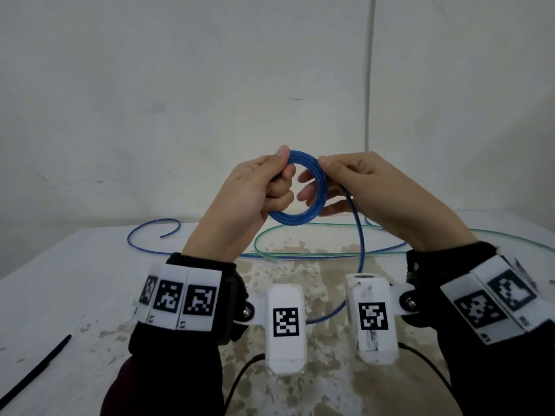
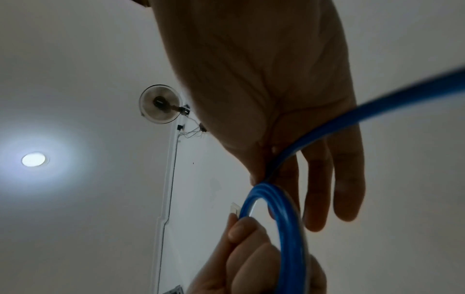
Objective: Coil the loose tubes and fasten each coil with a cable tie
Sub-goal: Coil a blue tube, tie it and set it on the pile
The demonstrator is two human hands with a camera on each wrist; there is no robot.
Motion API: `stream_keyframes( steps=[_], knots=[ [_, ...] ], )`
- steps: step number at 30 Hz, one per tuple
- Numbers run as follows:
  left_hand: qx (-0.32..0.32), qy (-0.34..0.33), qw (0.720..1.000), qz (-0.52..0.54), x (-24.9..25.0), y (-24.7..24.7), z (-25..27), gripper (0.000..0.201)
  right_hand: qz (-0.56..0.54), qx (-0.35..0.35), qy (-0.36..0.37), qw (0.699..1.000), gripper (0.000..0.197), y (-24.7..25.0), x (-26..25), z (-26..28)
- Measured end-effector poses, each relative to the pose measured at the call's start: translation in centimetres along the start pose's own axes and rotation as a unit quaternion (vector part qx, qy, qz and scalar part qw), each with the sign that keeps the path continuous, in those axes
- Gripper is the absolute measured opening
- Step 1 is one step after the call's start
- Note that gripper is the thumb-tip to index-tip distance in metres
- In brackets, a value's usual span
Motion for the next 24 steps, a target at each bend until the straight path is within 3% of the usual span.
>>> stream_keyframes(
  steps=[7,12,19,24],
  knots=[
    [0.061,-0.074,0.989,0.117,0.9,0.6,-0.4,0.038,-0.116,-0.023,-0.021,0.993,0.042,-0.8,0.2,-0.1],
    [0.044,-0.085,0.983,0.159,1.4,0.9,-0.4,0.038,-0.207,-0.036,0.023,0.977,0.035,-1.4,-0.9,-0.2],
    [-0.038,-0.013,0.979,0.202,0.4,-1.0,-0.1,0.033,-0.241,0.074,0.059,0.966,0.036,-0.3,-0.8,-0.6],
    [-0.094,0.039,0.982,0.161,-0.1,-1.9,0.3,0.025,-0.135,0.046,0.057,0.988,0.037,-0.7,-0.6,-0.7]
  ],
)
Point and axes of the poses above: each hand's wrist, its own z-axis away from the middle knuckle, its own y-axis out of the back of the hand, x = y × z, the point moved 8 cm from there along -z, towards the middle knuckle
